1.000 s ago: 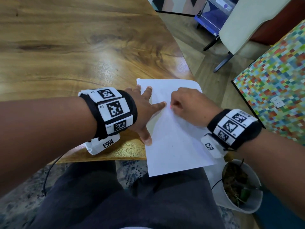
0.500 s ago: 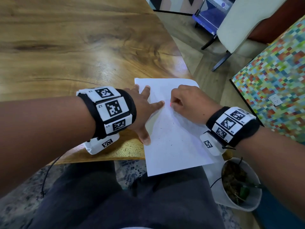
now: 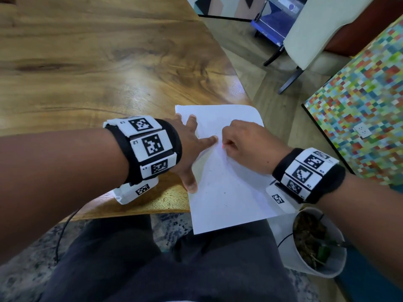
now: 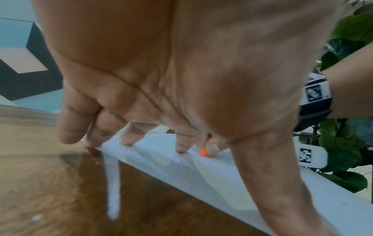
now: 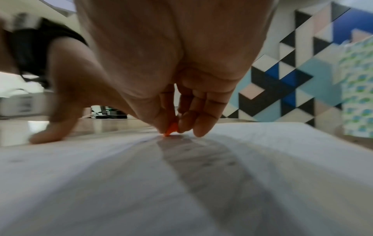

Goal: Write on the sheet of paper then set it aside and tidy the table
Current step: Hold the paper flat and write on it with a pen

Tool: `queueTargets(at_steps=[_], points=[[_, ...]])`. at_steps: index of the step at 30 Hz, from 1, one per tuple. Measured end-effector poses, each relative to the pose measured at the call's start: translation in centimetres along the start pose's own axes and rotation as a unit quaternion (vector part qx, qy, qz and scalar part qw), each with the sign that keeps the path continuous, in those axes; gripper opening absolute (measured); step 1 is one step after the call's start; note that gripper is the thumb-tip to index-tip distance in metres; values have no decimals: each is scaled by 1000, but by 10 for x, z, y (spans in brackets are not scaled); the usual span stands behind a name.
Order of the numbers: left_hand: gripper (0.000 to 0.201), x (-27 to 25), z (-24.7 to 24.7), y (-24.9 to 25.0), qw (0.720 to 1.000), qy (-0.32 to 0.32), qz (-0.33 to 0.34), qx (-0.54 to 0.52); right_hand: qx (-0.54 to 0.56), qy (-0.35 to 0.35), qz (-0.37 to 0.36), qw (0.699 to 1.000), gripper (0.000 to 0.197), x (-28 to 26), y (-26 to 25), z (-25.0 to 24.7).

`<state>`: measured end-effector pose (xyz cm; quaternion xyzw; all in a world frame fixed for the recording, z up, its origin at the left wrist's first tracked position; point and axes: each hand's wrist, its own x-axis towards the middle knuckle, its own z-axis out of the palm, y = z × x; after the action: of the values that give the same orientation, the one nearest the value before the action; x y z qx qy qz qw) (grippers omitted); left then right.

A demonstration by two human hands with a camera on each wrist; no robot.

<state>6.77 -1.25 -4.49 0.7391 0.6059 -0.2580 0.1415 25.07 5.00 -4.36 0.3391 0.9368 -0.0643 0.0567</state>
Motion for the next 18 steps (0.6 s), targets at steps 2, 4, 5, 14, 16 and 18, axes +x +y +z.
queueTargets(at_steps=[2, 4, 5, 14, 16, 18], points=[[142, 1, 0, 0, 1000, -1, -1, -2, 22, -20, -57, 998, 15, -13, -16, 2], [142, 2, 0, 1, 1000, -3, -1, 1, 28, -34, -86, 995, 14, -21, -22, 3], [142, 1, 0, 1, 1000, -4, -1, 1, 20, -38, -78, 996, 13, -19, -18, 3], [140, -1, 1, 0, 1000, 4, 6, -10, -3, -14, -11, 1000, 13, -9, 11, 1], [139, -1, 1, 0, 1000, 3, 6, -10, 6, -38, -76, 996, 21, -24, -5, 5], [139, -1, 1, 1, 1000, 4, 7, -7, 2, -50, -102, 993, 27, -29, -10, 7]])
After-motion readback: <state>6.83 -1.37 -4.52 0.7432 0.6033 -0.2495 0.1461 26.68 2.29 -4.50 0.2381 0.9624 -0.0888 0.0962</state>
